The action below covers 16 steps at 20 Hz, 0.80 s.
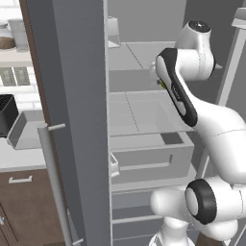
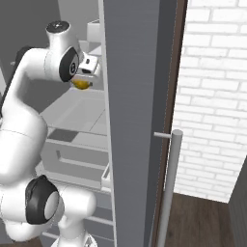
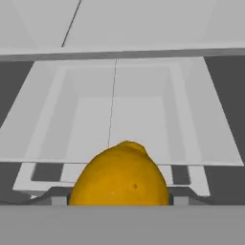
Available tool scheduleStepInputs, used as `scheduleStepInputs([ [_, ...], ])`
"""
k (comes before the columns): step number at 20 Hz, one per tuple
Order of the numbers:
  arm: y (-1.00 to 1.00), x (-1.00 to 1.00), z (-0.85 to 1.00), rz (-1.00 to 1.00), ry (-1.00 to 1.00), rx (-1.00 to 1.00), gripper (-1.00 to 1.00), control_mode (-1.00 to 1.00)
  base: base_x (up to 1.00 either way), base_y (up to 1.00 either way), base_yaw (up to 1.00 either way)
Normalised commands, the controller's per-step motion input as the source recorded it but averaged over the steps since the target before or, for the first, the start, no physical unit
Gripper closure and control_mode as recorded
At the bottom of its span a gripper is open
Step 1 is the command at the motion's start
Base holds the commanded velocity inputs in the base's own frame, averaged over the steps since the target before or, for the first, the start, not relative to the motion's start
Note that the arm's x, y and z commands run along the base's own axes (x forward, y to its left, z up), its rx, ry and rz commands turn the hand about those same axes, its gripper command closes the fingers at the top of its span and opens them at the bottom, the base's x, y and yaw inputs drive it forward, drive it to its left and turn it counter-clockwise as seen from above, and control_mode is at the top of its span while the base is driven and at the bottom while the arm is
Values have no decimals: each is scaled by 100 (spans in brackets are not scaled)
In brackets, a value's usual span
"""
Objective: Place one lemon and one fish in each tupperware on the nearby counter, to pack two identical lunches.
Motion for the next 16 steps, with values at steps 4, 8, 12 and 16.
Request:
scheduleStepInputs([
  [4, 2, -100, -100, 2, 26, -4, 100, -100, 0, 0, 0],
  [8, 8, -84, -100, 3, 42, -5, 100, -100, 0, 0, 0],
  [12, 1, -91, -91, 3, 46, 0, 100, -100, 0, 0, 0],
  [16, 0, -99, -32, 4, 21, 0, 100, -100, 0, 0, 0],
])
